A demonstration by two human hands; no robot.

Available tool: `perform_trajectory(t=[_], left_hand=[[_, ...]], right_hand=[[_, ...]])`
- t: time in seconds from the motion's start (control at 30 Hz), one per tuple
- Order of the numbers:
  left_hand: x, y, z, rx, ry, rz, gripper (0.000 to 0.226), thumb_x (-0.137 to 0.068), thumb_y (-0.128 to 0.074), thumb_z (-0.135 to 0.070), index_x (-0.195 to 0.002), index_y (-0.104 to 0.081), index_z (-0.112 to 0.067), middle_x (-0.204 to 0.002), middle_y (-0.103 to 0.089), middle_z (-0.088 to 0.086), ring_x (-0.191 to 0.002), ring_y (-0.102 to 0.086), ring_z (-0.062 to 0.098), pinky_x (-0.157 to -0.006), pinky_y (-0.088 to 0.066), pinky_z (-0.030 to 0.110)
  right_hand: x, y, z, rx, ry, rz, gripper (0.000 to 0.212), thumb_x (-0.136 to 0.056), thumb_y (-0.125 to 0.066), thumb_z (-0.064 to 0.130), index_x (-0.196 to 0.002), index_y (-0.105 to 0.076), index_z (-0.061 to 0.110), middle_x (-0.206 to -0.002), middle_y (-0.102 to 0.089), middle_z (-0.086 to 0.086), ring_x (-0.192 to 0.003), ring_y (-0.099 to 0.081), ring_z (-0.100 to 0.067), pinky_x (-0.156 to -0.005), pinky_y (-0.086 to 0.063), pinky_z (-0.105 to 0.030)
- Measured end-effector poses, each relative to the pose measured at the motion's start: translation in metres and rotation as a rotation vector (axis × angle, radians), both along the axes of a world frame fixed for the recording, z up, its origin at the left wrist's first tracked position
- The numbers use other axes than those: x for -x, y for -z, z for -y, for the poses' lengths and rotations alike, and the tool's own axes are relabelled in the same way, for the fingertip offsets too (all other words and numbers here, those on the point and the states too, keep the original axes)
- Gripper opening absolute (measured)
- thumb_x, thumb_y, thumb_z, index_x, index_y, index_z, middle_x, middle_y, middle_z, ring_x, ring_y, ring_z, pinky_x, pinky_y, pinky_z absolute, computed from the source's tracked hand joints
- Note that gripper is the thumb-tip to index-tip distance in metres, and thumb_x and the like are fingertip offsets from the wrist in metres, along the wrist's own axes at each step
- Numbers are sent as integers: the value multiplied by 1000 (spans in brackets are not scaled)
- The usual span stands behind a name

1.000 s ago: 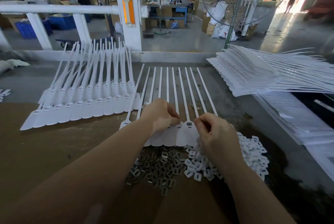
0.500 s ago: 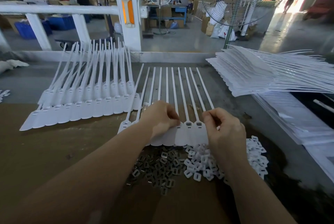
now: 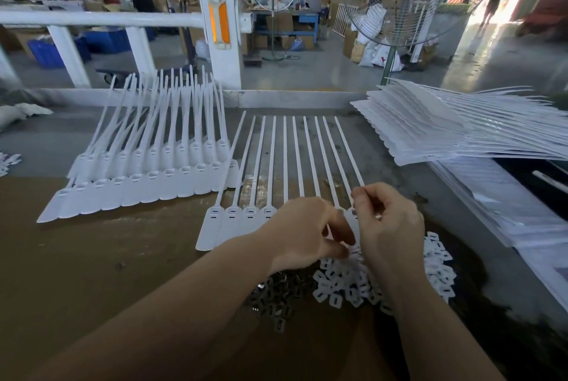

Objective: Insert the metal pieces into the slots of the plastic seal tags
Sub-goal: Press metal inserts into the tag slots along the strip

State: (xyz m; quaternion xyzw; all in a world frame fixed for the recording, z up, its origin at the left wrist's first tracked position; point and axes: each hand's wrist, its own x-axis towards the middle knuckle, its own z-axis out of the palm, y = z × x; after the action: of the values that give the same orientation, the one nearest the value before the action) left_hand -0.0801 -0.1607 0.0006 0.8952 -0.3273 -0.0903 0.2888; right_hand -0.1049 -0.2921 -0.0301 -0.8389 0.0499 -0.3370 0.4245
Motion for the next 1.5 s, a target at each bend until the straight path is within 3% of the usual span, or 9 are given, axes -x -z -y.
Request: perform_trajectory(t=[0.1,0.3,0.43,0.53,0.73,0.93,1.17,1.37,1.5], left_hand=[[2,4,1,-59,19,25,23,-80,-69,-39,-100,-72,-28,-90,-57,-15,-87,-53,6,-82,-43,25],[3,10,0,32,-48,5,8,-81,-72,-24,-89,-71,-23,-84,-59,-16,-84,-56,4,-74,-45,16],[0,8,-9,359,-181,-191,8,-79,-73,-16,-81,-70,-23,-80,-69,-12,-77,-63,-2,-73,-49,11],[-4,6,-16,614,-292,-359,9,-80,-72,-10,-82,-72,-19,-74,-71,-6,-69,-63,0,-66,-49,12],[-7,4,-18,833,-384,-563,9,-81,-68,-4,-83,-70,-12,-72,-72,1,-65,-66,4,-64,-52,15],[-6,4,-17,864,-402,-586,9,-76,-73,-8,-84,-69,-11,-75,-73,3,-64,-65,5,-63,-52,16],[-9,6,-17,823,-404,-559,9,-79,-71,-6,-81,-72,-15,-75,-72,1,-66,-65,4,-65,-52,15],[-26,9,-17,522,-482,-304,10,-84,-70,-14,-81,-70,-24,-72,-66,-13,-67,-57,-4,-63,-41,13],[-34,7,-7,330,-439,-217,10,-87,-66,-17,-80,-67,-24,-79,-64,-12,-79,-59,2,-66,-43,13]], right_hand=[[0,0,1,13,-1,-9,14,-90,-57,19,-77,-61,20,-65,-57,13,-64,-53,-5,-57,-38,-20],[1,0,1,19,1,-1,16,-90,-57,21,-76,-62,18,-60,-55,15,-60,-52,-2,-56,-33,-15],[1,0,1,13,-22,-11,16,-90,-58,20,-76,-62,16,-61,-54,13,-60,-50,-6,-59,-36,-24],[1,-1,0,26,-44,-10,15,-91,-58,19,-77,-64,14,-61,-56,10,-59,-51,-6,-56,-34,-20],[4,-5,-5,-61,-218,-19,15,-88,-60,16,-75,-65,14,-63,-61,8,-66,-55,-5,-59,-40,-12],[4,-8,-4,-172,-310,-32,12,-86,-63,13,-76,-68,17,-65,-64,9,-67,-58,-4,-63,-44,-11],[3,-6,-4,-137,-291,-45,10,-85,-63,13,-77,-68,16,-66,-64,7,-68,-58,-3,-62,-44,-11],[0,-3,-1,-143,-159,-40,11,-86,-64,17,-76,-65,21,-63,-61,9,-64,-57,-2,-58,-44,-14],[-1,-2,-2,-62,-126,-36,10,-86,-64,18,-76,-64,20,-61,-59,12,-61,-56,-4,-58,-45,-20]])
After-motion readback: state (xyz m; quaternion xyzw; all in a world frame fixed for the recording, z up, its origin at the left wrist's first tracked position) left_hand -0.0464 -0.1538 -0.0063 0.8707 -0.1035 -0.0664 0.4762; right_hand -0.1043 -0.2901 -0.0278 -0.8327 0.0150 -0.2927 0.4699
